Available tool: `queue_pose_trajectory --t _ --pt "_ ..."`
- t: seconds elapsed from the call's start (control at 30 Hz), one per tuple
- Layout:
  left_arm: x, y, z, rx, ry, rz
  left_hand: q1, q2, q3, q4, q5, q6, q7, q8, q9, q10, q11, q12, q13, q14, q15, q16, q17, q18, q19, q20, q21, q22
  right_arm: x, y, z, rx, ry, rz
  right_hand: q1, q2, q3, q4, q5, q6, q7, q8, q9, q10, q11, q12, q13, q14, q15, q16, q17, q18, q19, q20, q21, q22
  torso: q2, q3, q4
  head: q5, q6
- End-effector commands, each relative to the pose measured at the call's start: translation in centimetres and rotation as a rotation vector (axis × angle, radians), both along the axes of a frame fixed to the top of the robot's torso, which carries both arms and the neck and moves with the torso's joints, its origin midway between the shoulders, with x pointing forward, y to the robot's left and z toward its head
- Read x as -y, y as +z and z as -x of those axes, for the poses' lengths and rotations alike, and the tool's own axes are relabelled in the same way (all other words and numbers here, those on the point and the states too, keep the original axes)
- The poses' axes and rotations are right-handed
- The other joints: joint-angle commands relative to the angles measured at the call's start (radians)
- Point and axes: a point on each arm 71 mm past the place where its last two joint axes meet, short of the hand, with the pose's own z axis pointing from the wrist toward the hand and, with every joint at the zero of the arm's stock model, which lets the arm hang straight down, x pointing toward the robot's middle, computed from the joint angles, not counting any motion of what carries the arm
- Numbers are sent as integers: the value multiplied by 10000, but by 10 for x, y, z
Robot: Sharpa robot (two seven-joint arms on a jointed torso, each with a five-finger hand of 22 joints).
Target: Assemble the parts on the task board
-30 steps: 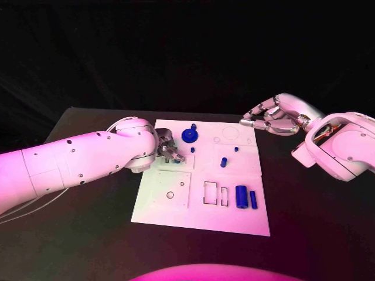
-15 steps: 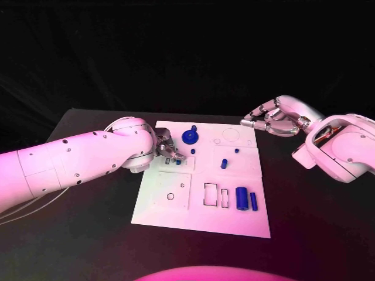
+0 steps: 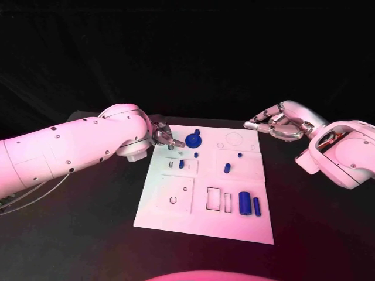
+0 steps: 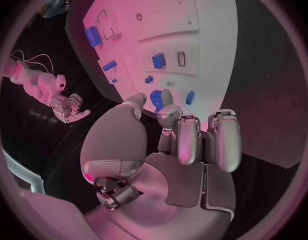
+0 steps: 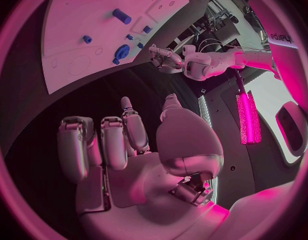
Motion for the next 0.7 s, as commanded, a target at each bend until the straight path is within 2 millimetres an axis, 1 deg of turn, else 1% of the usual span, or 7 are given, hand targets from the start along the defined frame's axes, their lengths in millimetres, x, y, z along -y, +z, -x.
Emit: queue_pose_trajectory --t 0.03,0.1,0.17,0.27,0.47,0.63,0.7 --pt "-7 8 -8 -241 393 688 363 -17 -179 -5 72 -396 187 -365 -221 -622 166 -781 -926 578 171 -55 927 41 -217 47 -231 -140 0 0 -1 118 2 -85 -16 62 -22 -31 58 -79 5 60 14 -50 -25 -53 479 656 -59 -67 778 127 425 -51 -49 1983 -14 -7 10 26 46" --pt "-10 11 -13 -129 603 926 364 -30 -382 21 68 -593 310 -579 -373 -960 277 -1182 -1414 569 262 -78 907 106 -372 108 -401 -445 -1 0 -1 117 1 -85 8 90 -19 -33 103 -80 5 62 15 -60 -26 -66 468 654 -59 -73 772 128 423 -51 -53 1981 -14 -10 7 24 69" --pt "-12 14 -18 41 787 1064 386 28 -512 19 75 -712 393 -744 -519 -1108 348 -1329 -1604 568 325 -78 909 127 -428 165 -469 -551 -1 0 -1 110 4 -84 10 101 -19 -31 112 -80 5 63 15 -66 -26 -75 460 654 -59 -74 770 126 427 -51 -48 1985 -1 -11 -7 26 108" --pt "-16 16 -26 276 918 900 612 79 -618 8 84 -686 429 -870 -692 -1133 384 -1332 -1653 571 365 -70 919 129 -422 221 -478 -546 -1 0 -2 78 -14 -68 20 146 -19 -28 139 -79 4 67 16 -70 -27 -82 455 653 -59 -79 764 131 416 -51 -67 1975 13 -14 -8 19 141" --pt "-22 12 -41 243 1121 398 844 154 -745 9 88 -501 409 -930 -870 -997 371 -1148 -1489 572 363 -64 926 98 -339 264 -404 -387 -2 -1 -2 35 -25 -47 46 233 -24 -31 190 -80 3 73 17 -71 -28 -84 454 652 -60 -83 762 132 415 -52 -73 1974 4 -4 6 0 99" --pt "-24 6 -48 -16 1149 186 906 173 -772 6 89 -457 403 -944 -914 -988 365 -1139 -1494 573 359 -63 927 93 -324 267 -391 -361 -3 -1 -2 -13 -43 6 66 285 -28 -34 217 -77 1 79 19 -70 -29 -84 454 651 -61 -88 756 134 411 -53 -81 1971 13 -12 -4 -12 99" --pt "-24 2 -49 -127 1098 89 952 192 -787 4 90 -425 398 -952 -943 -987 362 -1134 -1497 572 358 -66 925 94 -323 268 -390 -360 -3 -2 -3 -32 -55 28 84 318 -32 -39 238 -69 -2 85 21 -67 -31 -82 456 652 -62 -88 758 134 410 -53 -85 1970 13 -6 -26 15 98"
